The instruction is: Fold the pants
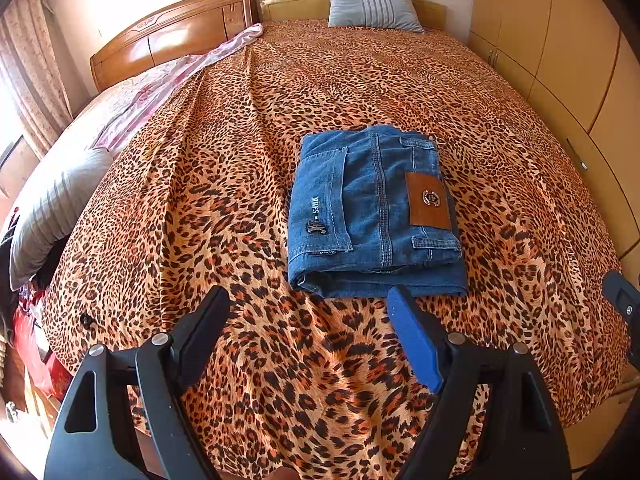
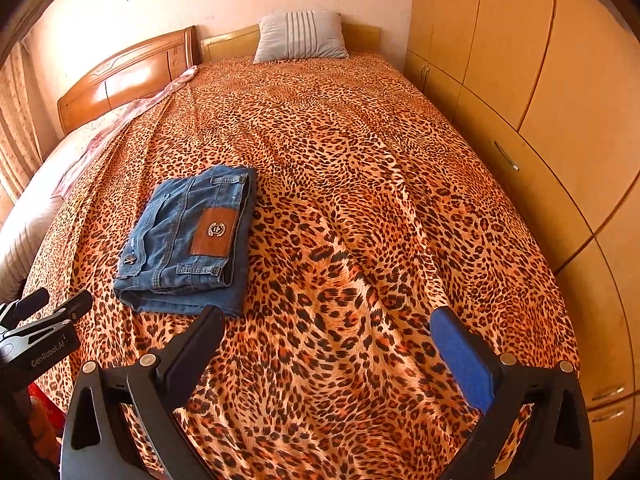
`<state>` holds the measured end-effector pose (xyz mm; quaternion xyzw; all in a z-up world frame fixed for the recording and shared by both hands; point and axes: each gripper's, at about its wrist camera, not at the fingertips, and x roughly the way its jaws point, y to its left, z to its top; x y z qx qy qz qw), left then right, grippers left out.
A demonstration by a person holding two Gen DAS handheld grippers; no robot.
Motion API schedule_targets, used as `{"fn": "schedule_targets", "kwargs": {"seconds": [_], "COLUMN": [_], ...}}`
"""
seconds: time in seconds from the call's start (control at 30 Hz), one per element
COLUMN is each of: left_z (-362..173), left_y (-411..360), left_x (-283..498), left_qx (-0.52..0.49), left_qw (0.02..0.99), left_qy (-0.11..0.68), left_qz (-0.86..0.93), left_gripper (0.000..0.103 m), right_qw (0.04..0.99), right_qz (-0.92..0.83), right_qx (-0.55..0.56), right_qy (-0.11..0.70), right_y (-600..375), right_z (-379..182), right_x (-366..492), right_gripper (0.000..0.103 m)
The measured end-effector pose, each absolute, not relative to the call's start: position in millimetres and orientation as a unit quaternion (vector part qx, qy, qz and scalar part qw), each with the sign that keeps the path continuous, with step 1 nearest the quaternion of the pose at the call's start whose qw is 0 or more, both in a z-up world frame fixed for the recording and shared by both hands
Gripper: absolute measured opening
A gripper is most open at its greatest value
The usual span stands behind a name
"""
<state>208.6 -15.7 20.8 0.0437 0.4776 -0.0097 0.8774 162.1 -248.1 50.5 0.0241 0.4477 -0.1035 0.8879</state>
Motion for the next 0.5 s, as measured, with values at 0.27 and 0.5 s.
{"fn": "schedule_targets", "kwargs": {"seconds": [0.27,0.5], "left_z": [22.1,25.6], "left_y": [-14.3,-20.8], "left_x": [209.3,209.0], "left_qx": [0.041,0.051], "left_qw": [0.878,0.88], "left_qy": [0.477,0.472], "left_qz": [-0.01,-0.015], "left_gripper": [0.082,0.082], "right_qw": [0.89,0.89], "right_qz": [-0.1,-0.104], "right_qx": [0.017,0.014], "right_qy": [0.444,0.443], "right_y": [-246.2,-247.6], "right_z": [51.5,51.4], "right_x": [162.3,162.8], "right_gripper": [0.103,0.103]}}
